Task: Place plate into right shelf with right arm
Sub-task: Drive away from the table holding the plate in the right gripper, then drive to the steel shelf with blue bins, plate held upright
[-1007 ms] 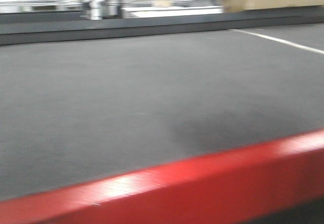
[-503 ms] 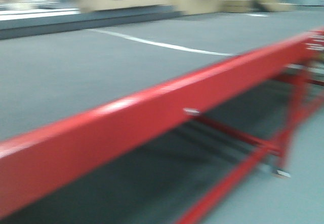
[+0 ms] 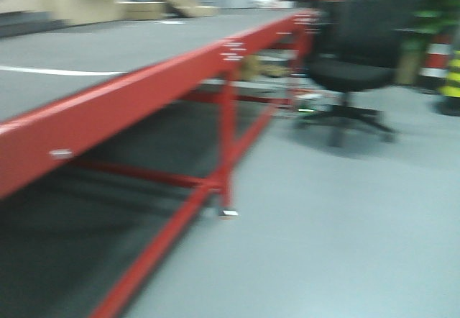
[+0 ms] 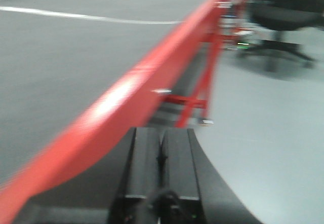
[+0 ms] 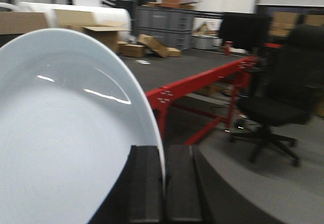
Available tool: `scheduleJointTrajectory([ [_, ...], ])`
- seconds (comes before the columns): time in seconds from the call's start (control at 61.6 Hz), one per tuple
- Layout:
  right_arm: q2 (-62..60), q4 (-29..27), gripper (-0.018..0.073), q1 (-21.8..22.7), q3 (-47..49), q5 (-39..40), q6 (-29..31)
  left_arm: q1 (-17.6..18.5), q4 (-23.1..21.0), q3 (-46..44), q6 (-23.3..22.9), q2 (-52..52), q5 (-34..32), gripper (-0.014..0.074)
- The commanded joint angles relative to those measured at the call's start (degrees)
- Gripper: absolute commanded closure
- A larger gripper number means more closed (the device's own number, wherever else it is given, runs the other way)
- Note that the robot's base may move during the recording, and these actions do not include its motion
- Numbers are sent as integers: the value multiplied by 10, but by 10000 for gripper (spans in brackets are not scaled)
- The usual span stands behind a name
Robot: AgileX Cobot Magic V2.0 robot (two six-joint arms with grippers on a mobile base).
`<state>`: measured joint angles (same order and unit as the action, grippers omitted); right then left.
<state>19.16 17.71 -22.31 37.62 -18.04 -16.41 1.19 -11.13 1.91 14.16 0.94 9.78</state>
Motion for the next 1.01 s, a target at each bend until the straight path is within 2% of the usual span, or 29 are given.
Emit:
scheduleJointTrajectory([
  [0.0,5,11,521,0,17,50,4,1,-4,5,-2,6,-48,643],
  [0.991,5,11,521,0,17,52,4,1,-4,5,-2,6,-48,643],
])
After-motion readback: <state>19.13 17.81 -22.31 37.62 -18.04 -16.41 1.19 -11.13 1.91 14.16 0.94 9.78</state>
